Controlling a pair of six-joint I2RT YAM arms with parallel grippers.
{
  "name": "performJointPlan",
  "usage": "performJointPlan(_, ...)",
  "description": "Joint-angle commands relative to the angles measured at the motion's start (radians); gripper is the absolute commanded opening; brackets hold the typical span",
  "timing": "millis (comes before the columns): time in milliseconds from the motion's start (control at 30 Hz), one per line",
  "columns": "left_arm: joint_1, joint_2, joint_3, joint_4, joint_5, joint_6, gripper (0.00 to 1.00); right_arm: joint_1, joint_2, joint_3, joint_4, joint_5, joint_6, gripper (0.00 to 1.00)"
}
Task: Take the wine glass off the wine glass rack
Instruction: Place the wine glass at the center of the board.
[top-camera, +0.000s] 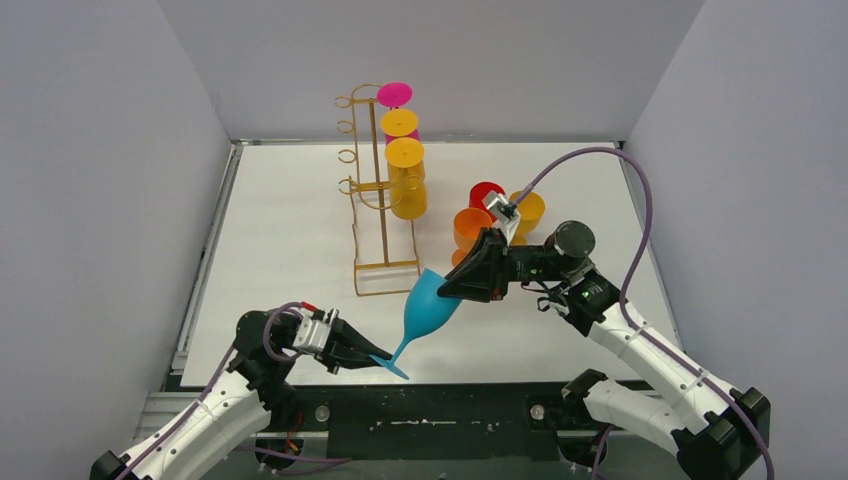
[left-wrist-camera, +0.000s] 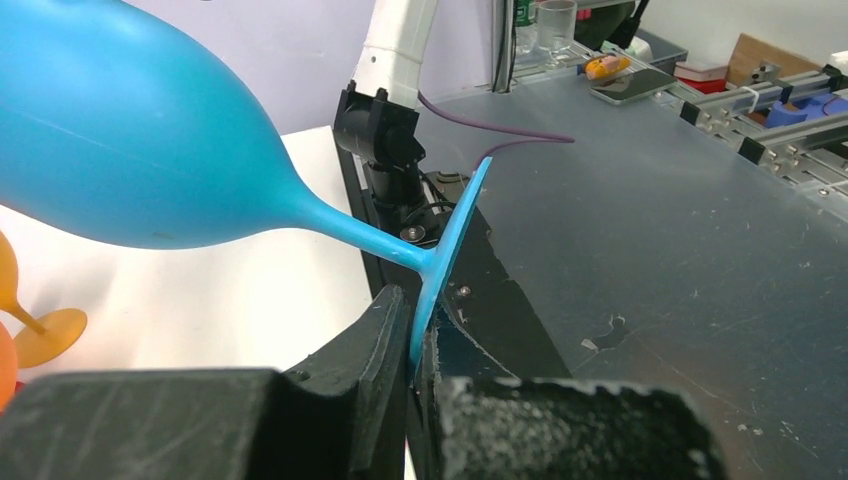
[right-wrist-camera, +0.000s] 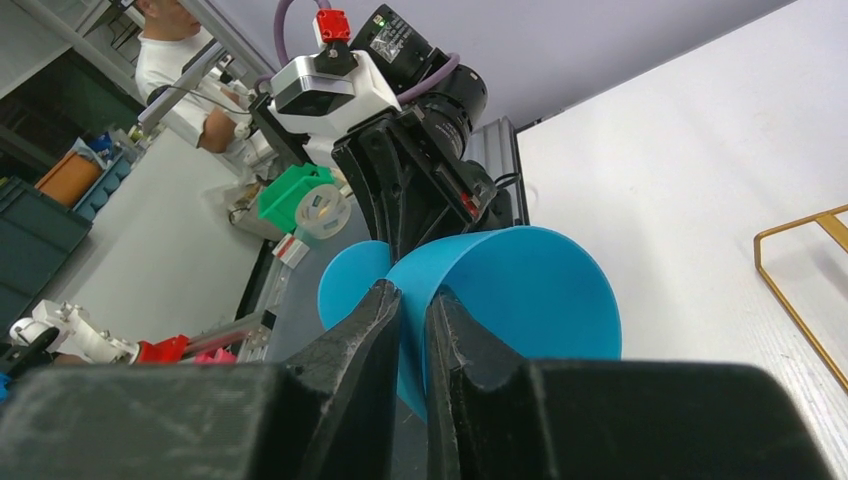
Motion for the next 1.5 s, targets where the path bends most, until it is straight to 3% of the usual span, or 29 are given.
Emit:
performJointPlan(0,0.011,0.004,0.015,0.004,-0.078,-0.007,0.0,0.02,-0.003,-0.015,0.05,-0.055,-0.007,0.11)
performJointPlan(133,0.012,0.003,0.015,0.004,-0.075,-0.002,0.0,0.022,-0.017,-0.014,0.045,-0.071,-0.008,0.26)
performJointPlan(267,0.012,0.001,0.015,0.002,-0.073,0.0,0.0,0.021,-0.03,-0.02,0.046,-0.071,-0.012,0.3)
performJointPlan(367,0.012,0.001,0.015,0.004,-0.074,0.001,0.0,0.02,-0.028,-0.024,0.059,-0.073,0.001,0.23)
performJointPlan(467,0.012,0.001,0.015,0.004,-0.074,0.001,0.0,0.017,-0.034,-0.024,0.061,-0.067,-0.002,0.02)
performJointPlan(533,0.012,-0.001,0.015,0.002,-0.081,0.003,0.0,0.004,-0.042,-0.02,0.052,-0.054,-0.01,0.0)
performJointPlan(600,0.013,-0.007,0.015,-0.006,-0.115,-0.007,0.26,-0.014,-0.046,-0.015,0.031,-0.04,-0.016,0.0)
performJointPlan(700,0.013,-0.026,0.01,-0.017,-0.165,-0.02,0.48,-0.02,-0.043,-0.001,-0.014,-0.018,-0.032,0.0)
performJointPlan(933,0.022,-0.093,0.02,-0.097,-0.221,0.043,0.63,-0.02,-0.068,0.055,-0.242,0.082,-0.166,0.0)
performJointPlan(967,0.024,-0.104,0.026,-0.124,-0.242,0.063,0.72,-0.019,-0.072,0.069,-0.28,0.106,-0.203,0.0)
performJointPlan(1000,0.025,-0.116,0.032,-0.161,-0.267,0.086,0.9,-0.02,-0.076,0.081,-0.343,0.132,-0.232,0.0)
performJointPlan(1033,0.026,-0.127,0.041,-0.202,-0.297,0.116,0.96,-0.018,-0.082,0.095,-0.404,0.17,-0.257,0.0)
performJointPlan(1167,0.031,-0.167,0.075,-0.373,-0.466,0.226,0.97,-0.006,-0.096,0.13,-0.567,0.312,-0.349,0.0)
performJointPlan(1300,0.044,-0.217,0.088,-0.453,-0.693,0.243,0.97,0.018,-0.101,0.159,-0.701,0.463,-0.397,0.0)
performJointPlan(1467,0.072,-0.275,0.089,-0.513,-1.17,0.08,0.97,0.062,-0.067,0.265,-0.95,0.841,-0.383,0.0)
